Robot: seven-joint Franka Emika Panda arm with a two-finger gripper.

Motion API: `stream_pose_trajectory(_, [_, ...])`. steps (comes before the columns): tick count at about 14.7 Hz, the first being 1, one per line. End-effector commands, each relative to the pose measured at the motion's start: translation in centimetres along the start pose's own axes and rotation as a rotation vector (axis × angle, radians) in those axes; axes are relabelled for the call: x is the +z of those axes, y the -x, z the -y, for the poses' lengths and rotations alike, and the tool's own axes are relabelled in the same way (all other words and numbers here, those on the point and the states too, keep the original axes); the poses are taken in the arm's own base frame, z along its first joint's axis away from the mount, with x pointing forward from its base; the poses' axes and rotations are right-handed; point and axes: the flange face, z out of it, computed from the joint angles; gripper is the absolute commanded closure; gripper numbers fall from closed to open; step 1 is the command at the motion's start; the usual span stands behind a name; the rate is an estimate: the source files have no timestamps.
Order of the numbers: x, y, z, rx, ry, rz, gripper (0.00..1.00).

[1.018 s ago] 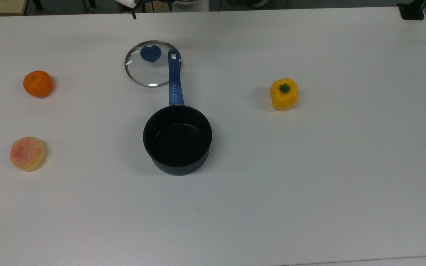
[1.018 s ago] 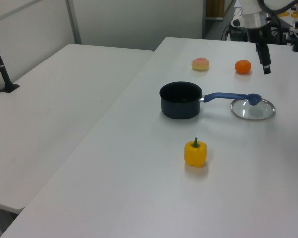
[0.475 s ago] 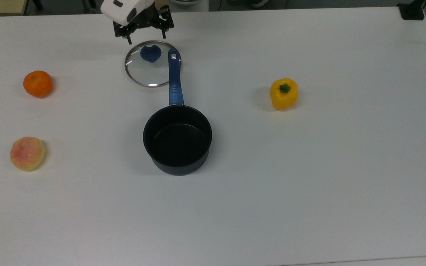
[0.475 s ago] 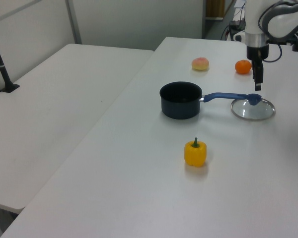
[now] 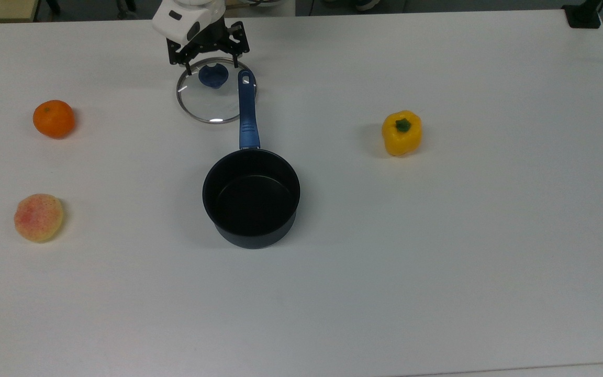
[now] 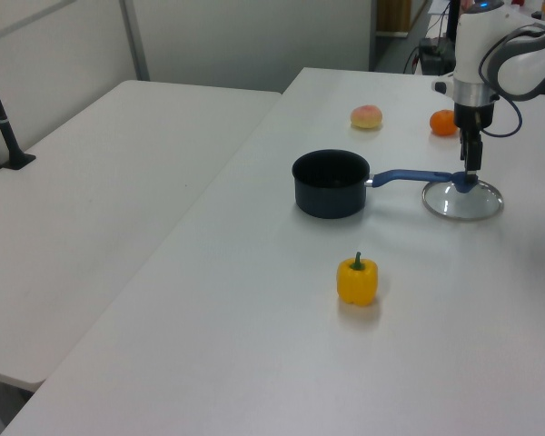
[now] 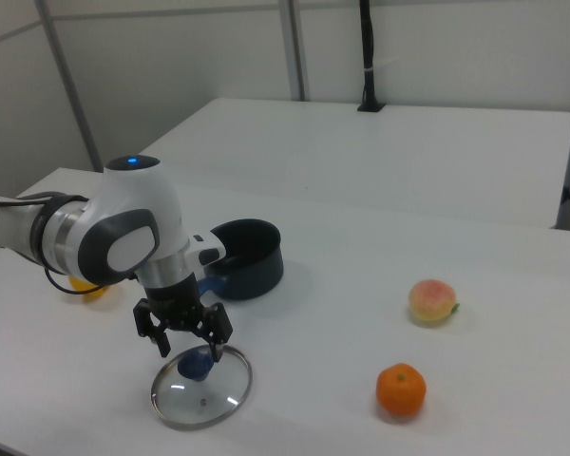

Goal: Close lid
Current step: 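Move the gripper down over the blue knob of the glass lid, then close the gripper on the blue knob and lift the glass lid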

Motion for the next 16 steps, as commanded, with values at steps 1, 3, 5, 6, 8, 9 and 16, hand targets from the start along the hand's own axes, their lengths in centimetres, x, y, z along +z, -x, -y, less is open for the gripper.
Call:
stream_pose_trajectory(1, [1.1, 0.4, 0.7, 0.014, 0.020, -0.034, 0.00])
stream_pose_trajectory(3, [1.4, 0.1, 0.7, 0.011, 0.026, -0.047, 0.00])
stream_pose_trajectory(5, [2.0, 0.1, 0.9, 0.008, 0.029, -0.054, 0.00])
stream_pose_trajectory(6, [2.1, 0.2, 0.8, 0.008, 0.030, -0.054, 0.07])
stream_pose_trajectory(8, [2.3, 0.1, 0.8, -0.001, 0.037, -0.048, 0.16])
stream_pose_trajectory(9, [2.5, 0.1, 0.8, -0.006, 0.040, -0.042, 0.20])
stream_pose_trajectory(16, [2.4, 0.2, 0.7, -0.007, 0.046, -0.040, 0.74])
